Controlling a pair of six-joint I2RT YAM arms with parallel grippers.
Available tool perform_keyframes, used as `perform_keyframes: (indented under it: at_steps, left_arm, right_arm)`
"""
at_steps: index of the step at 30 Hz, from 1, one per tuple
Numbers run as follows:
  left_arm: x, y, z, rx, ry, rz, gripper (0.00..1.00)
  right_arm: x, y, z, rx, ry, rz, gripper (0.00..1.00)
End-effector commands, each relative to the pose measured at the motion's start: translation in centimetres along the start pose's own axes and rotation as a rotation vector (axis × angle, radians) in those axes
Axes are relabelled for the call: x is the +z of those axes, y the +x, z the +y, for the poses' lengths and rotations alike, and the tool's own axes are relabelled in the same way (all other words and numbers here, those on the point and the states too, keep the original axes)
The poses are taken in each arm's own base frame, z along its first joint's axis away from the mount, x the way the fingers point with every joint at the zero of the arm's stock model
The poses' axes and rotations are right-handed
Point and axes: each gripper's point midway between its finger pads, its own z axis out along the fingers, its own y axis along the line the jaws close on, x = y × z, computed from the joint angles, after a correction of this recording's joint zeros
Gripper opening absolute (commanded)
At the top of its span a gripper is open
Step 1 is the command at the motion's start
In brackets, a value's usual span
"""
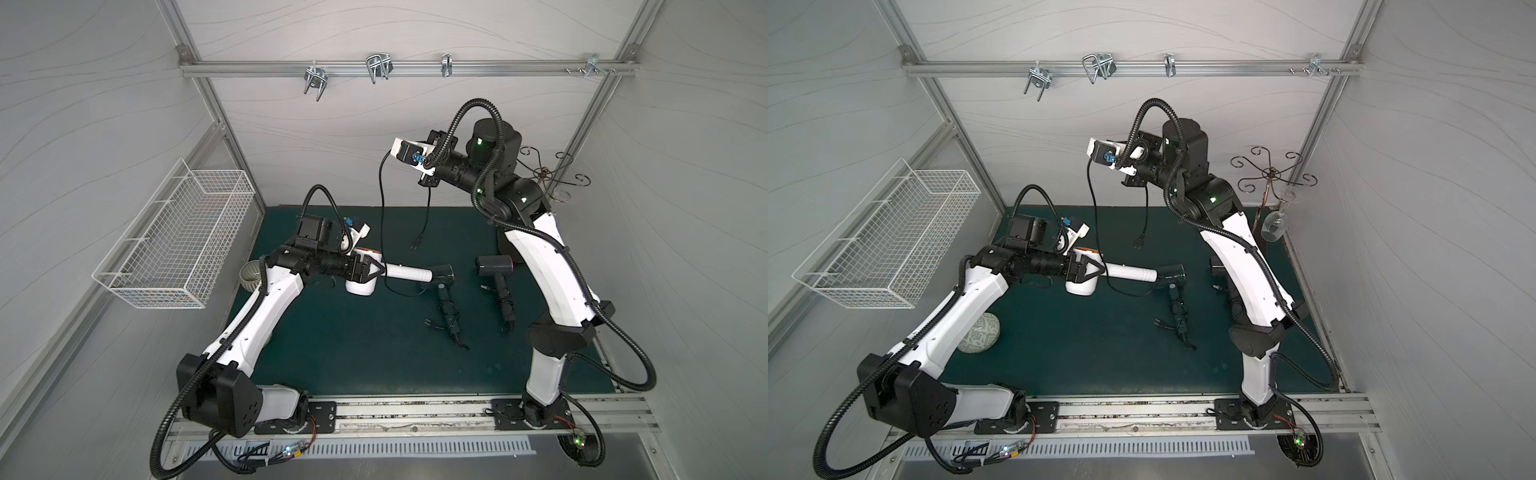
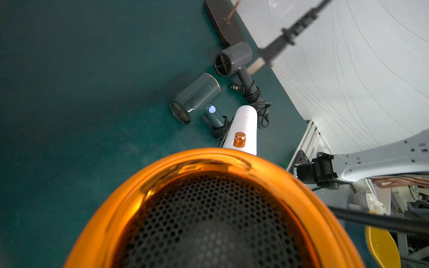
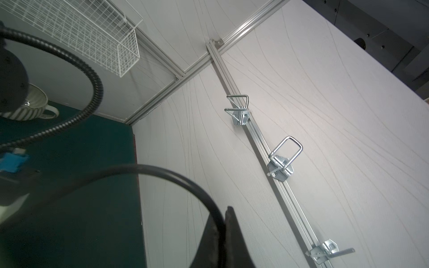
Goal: Wrap the cord around the hair dryer
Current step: Wrap the power cord around the hair dryer.
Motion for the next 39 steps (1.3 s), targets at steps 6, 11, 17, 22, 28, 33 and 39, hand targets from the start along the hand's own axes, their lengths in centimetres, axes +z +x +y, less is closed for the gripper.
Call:
perform_keyframes:
  at_steps: [6, 11, 17, 22, 28, 33, 39]
  left_arm:
    - [-4.2, -3.5, -8.2, 0.198, 0.292, -0.177, 0.0]
    - [-7.4, -6.6, -11.8, 0.275, 0.395, -0.288, 0.0]
    - [-9.9, -9.7, -12.8, 0.294, 0.464, -0.39, 0.0]
    - [-11.6, -12.2, -12.1, 0.271, 0.481, -0.477, 0.0]
    - [-14.4, -15.4, -11.4, 0.278, 0.48, -0.575, 0.0]
    - [-16.7, -17.7, -9.6, 0.251, 0.468, -0.671, 0.0]
    - [-19.4, -20.1, -5.3, 0.159, 0.389, -0.822, 0.0]
  right_arm:
    - [2.5, 8.7, 1.7, 0.264, -0.117, -0.002, 0.0]
    - [2.4, 12.9, 4.3, 0.489, -0.241, 0.019, 0.0]
    - [0.9, 16.4, 4.0, 0.731, -0.298, 0.016, 0.0]
    - [0.3, 17.6, 4.5, 0.888, -0.339, 0.038, 0.0]
    - [0.2, 18.0, 6.5, 1.063, -0.415, 0.065, 0.0]
    - [-0.2, 18.1, 8.3, 1.163, -0.431, 0.083, 0.0]
    - [-0.8, 15.7, 11.1, 1.187, -0.494, 0.099, 0.0]
